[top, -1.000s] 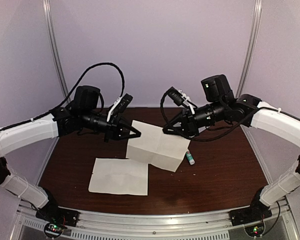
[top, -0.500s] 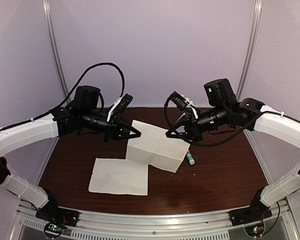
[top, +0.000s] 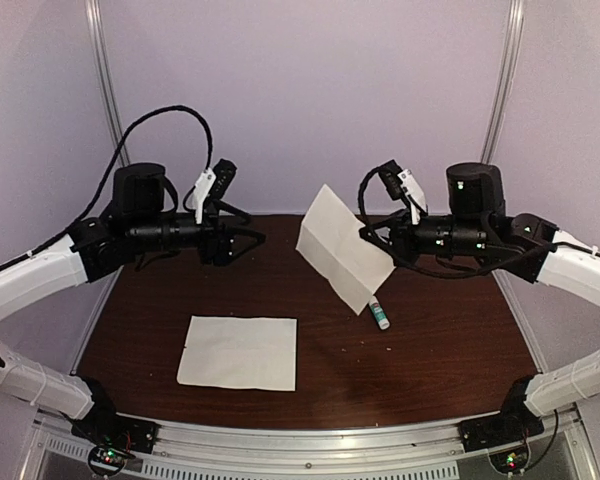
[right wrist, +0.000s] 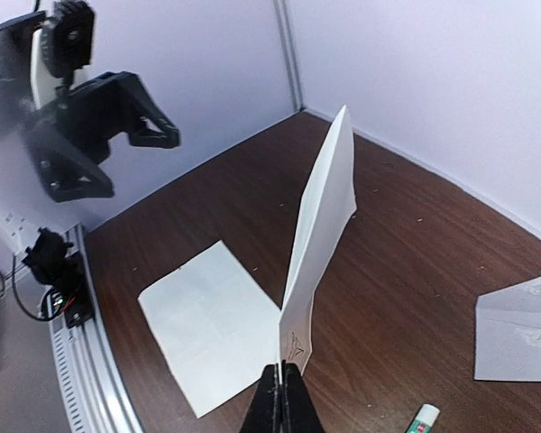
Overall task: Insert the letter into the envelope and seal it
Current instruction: Fold the letter.
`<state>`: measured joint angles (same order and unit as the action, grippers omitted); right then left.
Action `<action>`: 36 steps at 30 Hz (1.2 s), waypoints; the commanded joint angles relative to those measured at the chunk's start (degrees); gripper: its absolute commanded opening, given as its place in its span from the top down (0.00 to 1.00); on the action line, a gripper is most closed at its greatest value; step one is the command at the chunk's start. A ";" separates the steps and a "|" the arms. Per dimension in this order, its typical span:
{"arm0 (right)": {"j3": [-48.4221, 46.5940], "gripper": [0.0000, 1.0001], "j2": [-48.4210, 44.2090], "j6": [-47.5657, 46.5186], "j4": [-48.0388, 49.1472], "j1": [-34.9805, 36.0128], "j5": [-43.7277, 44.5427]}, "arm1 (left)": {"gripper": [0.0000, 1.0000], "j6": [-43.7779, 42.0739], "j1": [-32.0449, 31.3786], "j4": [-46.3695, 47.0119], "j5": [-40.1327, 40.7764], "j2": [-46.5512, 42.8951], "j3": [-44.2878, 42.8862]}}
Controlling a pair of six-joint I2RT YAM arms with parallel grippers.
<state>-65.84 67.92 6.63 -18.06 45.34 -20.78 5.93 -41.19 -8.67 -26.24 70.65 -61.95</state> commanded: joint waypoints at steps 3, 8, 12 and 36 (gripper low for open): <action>2.43 1.00 0.37 2.10 8.48 2.44 22.46 | 0.32 17.24 0.41 10.04 14.14 -3.30 2.54; 0.54 1.00 6.24 0.85 12.57 8.38 31.69 | 0.32 36.66 0.33 20.76 10.76 0.08 7.32; -1.58 1.00 11.63 0.27 15.73 12.07 34.80 | 0.32 45.57 -0.49 25.70 9.97 3.84 8.25; -14.30 1.00 29.16 -5.54 11.21 20.19 40.07 | 0.14 51.74 -0.91 24.90 6.55 11.62 7.78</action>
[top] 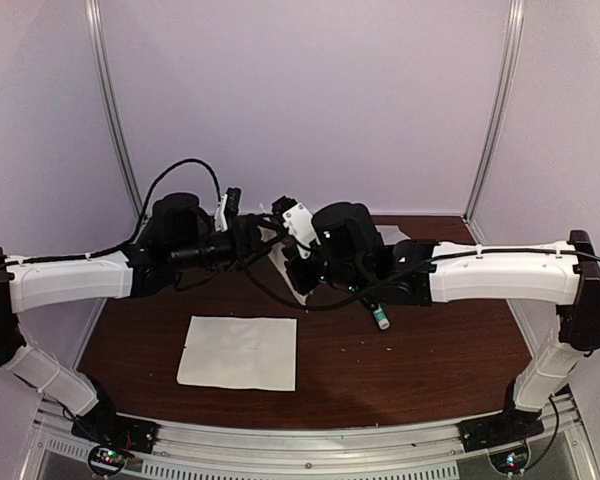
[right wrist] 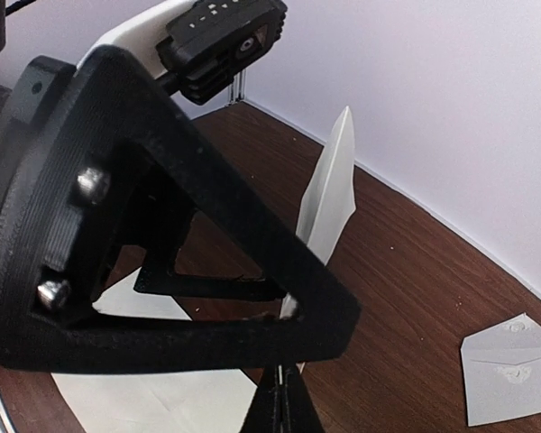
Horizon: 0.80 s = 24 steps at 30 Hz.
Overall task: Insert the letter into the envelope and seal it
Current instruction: Fold the letter.
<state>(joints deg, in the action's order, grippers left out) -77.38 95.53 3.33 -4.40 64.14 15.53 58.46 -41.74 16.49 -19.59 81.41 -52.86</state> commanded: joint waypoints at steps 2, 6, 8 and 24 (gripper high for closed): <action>-3.55 1.00 2.35 -2.58 -3.14 2.03 5.36 | 0.18 -1.73 -0.34 -2.96 0.98 1.15 -2.36; -5.37 1.00 4.09 -5.33 -4.85 3.21 8.94 | 0.38 -3.28 -0.31 -7.88 2.74 1.50 -3.96; -6.02 1.00 4.87 -5.96 -5.53 3.81 10.53 | 0.46 -3.90 -0.31 -9.57 3.39 1.57 -4.62; -9.48 1.00 9.75 -10.29 -8.33 6.69 19.83 | 0.85 -5.45 -0.25 -14.56 4.25 4.49 -6.70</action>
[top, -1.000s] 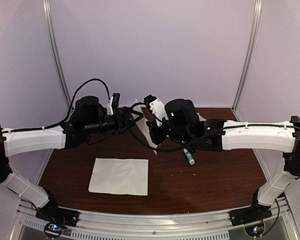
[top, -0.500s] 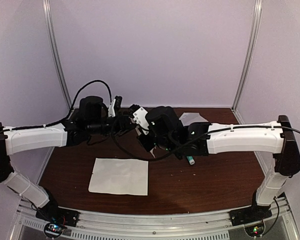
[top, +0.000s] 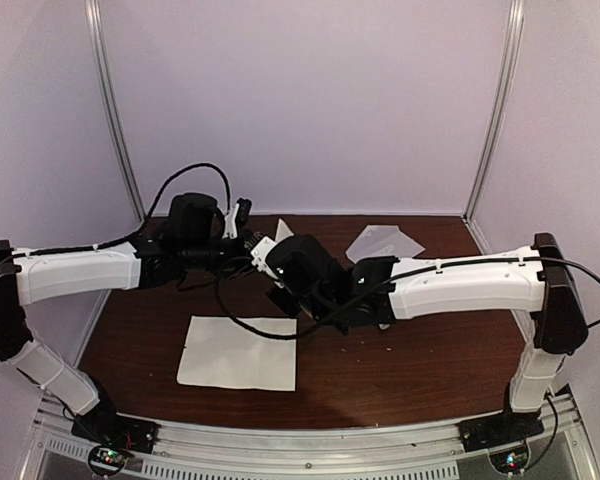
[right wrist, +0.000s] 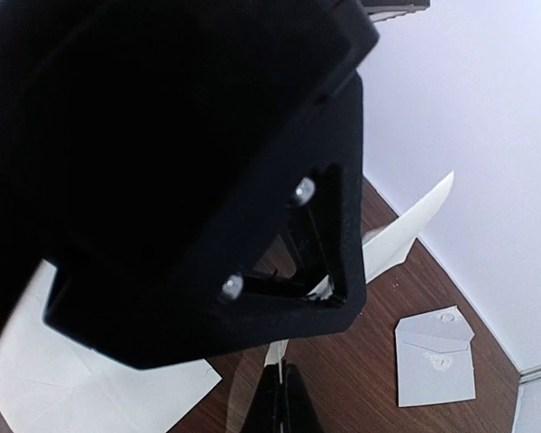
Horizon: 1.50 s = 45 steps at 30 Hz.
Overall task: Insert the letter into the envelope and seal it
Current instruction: Fold the letter.
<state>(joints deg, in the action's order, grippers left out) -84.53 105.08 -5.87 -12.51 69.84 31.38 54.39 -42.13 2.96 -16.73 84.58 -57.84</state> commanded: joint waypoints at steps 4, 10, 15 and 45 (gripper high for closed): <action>-2.40 0.93 0.48 -1.07 -0.30 1.17 4.66 | 0.97 -1.41 0.12 -1.29 1.48 1.73 -1.84; -2.02 0.64 0.58 -0.33 -0.57 1.61 4.50 | 1.00 -1.44 0.19 -0.68 2.87 0.88 -1.43; 1.99 0.33 -3.45 2.62 0.20 1.70 0.34 | 1.00 -1.62 0.88 1.27 6.05 -2.08 -0.04; 42.08 0.00 -44.07 34.22 28.06 -34.79 -47.78 | 1.00 -34.53 8.03 16.03 -39.93 -11.05 4.01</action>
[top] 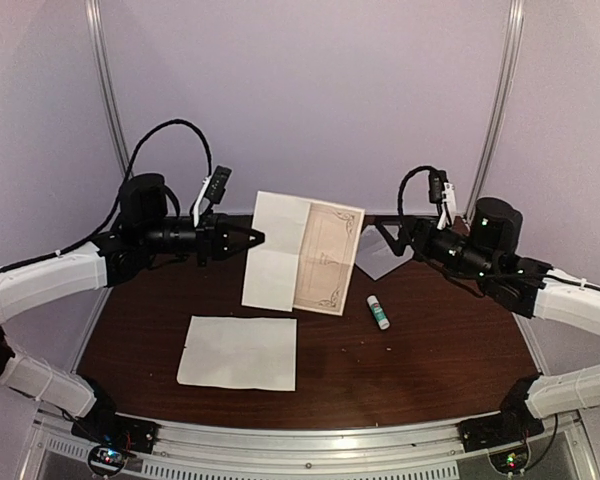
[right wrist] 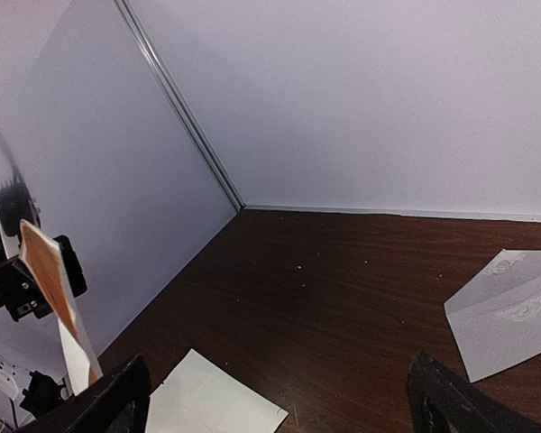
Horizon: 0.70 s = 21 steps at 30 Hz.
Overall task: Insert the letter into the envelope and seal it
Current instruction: Fold the letter.
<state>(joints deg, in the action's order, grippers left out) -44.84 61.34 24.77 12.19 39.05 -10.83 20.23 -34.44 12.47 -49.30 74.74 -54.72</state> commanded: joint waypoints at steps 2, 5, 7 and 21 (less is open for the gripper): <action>2.89 0.00 0.42 3.86 3.27 -6.04 -7.32 | 1.00 -0.37 0.33 6.39 -7.85 -1.53 0.80; 3.04 0.00 1.36 3.86 3.29 -7.21 -7.76 | 1.00 -0.57 0.25 6.43 -8.17 -2.36 1.09; 2.50 0.00 2.56 3.17 2.30 -7.21 -7.75 | 1.00 -0.63 0.25 6.43 -8.04 -2.73 1.05; 0.36 0.01 9.06 1.63 6.53 0.03 -23.68 | 1.00 -1.60 0.25 4.67 -4.25 -2.89 1.02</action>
<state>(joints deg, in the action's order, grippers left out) -42.33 69.36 26.96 14.66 36.60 -28.10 19.75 -34.44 15.40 -54.63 72.66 -54.00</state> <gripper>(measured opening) 0.984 0.008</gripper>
